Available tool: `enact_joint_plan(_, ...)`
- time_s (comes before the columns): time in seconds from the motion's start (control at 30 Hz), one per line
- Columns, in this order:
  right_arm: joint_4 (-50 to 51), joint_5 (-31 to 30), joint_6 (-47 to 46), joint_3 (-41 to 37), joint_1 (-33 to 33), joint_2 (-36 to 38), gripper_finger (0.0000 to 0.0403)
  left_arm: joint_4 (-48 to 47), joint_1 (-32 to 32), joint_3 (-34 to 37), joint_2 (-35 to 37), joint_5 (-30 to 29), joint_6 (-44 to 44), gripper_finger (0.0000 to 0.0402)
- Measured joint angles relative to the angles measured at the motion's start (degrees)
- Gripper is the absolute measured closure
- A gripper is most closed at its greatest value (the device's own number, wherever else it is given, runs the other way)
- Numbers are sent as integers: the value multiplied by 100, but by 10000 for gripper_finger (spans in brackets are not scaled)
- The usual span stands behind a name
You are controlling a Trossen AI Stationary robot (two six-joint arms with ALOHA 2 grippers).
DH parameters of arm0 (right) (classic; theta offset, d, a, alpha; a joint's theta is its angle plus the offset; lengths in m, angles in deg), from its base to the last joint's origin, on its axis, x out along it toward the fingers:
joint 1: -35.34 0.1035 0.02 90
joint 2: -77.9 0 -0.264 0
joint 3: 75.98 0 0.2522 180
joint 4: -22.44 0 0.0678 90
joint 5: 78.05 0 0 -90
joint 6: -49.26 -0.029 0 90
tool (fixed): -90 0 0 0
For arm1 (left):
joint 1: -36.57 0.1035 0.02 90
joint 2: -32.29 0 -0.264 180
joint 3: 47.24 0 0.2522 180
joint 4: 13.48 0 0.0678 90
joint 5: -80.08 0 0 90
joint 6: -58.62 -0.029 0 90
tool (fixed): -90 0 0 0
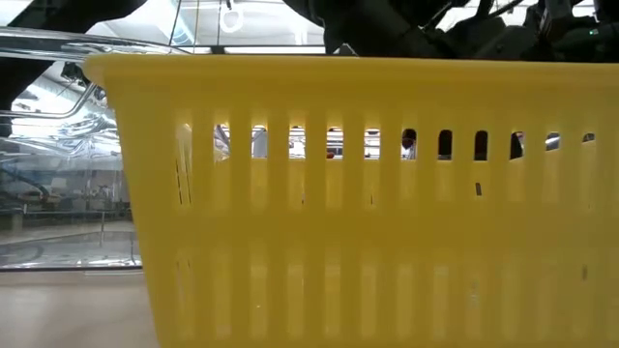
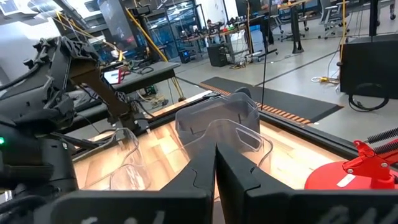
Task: Stack baskets by color
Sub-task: Stack the bottom black bin on the black bin
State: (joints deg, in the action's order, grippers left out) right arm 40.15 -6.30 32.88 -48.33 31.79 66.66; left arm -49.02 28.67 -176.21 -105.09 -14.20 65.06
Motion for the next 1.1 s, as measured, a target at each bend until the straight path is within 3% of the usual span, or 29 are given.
enact_joint_plan(0.17,-3,31,0,0,-2,0,386,-182,0,-1,-20,27,-155,303)
enact_joint_plan(0.33,-4,34,0,0,-1,0,386,-276,18,-1,15,66,-209,388)
enact_joint_plan(0.57,-8,144,0,0,0,0,386,-818,-17,-310,374,-462,-741,396)
enact_joint_plan(0.9,-39,143,2,-2,-1,15,386,-2894,-22,-2001,538,-1038,-1121,398)
enact_joint_plan(1.1,-11,163,4,-2,-2,16,386,-3772,-112,-1409,1375,-2048,-1471,398)
